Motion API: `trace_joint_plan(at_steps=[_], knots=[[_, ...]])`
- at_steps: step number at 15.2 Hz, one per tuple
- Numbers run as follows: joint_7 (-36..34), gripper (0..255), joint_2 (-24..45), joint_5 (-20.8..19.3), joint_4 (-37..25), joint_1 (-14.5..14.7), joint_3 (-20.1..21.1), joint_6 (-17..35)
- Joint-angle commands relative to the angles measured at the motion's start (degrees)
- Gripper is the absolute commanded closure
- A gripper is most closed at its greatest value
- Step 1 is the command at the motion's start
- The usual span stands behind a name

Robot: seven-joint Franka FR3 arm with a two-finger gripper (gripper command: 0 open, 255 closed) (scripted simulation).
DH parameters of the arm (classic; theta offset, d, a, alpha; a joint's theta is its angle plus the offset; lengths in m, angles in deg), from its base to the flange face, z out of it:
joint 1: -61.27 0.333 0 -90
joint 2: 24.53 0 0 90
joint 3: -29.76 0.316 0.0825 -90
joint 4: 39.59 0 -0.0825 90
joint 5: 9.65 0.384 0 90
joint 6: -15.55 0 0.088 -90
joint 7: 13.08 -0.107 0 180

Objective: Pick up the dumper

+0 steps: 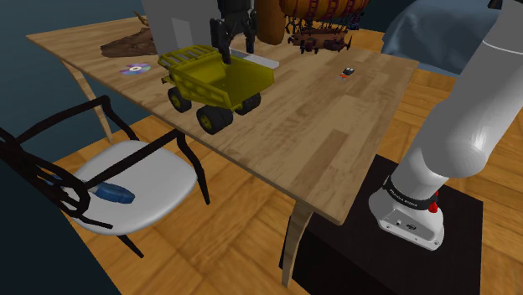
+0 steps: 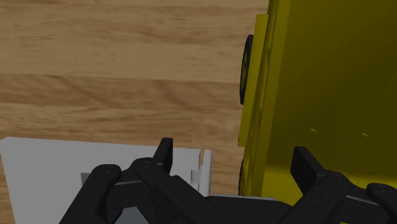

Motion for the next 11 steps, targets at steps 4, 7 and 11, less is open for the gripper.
trace_joint_plan(at_steps=[4, 7, 11], knots=[[-0.03, 0, -0.31, 0.07, 3.09, -0.03, -0.03, 2.82], [-0.13, 255, -0.32, 0.09, 3.2, 0.01, 0.02, 2.92], [-0.15, 255, -0.21, 0.06, 3.13, 0.02, 0.02, 2.96]])
